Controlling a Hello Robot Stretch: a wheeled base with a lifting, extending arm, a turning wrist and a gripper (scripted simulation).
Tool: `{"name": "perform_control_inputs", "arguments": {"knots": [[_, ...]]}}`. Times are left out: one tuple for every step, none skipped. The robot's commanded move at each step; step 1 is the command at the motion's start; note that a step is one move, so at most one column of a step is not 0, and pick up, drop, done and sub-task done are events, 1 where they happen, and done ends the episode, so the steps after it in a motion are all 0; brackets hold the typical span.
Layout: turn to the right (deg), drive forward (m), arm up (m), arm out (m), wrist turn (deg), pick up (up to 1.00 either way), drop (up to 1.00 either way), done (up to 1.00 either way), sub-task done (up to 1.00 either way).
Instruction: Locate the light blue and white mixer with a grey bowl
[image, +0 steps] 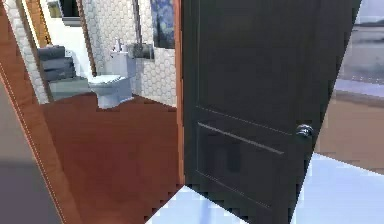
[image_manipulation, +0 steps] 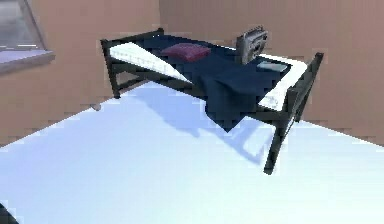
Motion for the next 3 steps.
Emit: {"name": "perform_control_inputs", "arguments": {"knots": [[0.0,1.00,0.00,0.00,0.0,0.00,0.00,0.00,0.00],[-30.0,0.00,0.00,0.00,0.0,0.00,0.00,0.00,0.00],[0.0,0.05,0.00,0.00,0.0,0.00,0.00,0.00,0.00]]}}
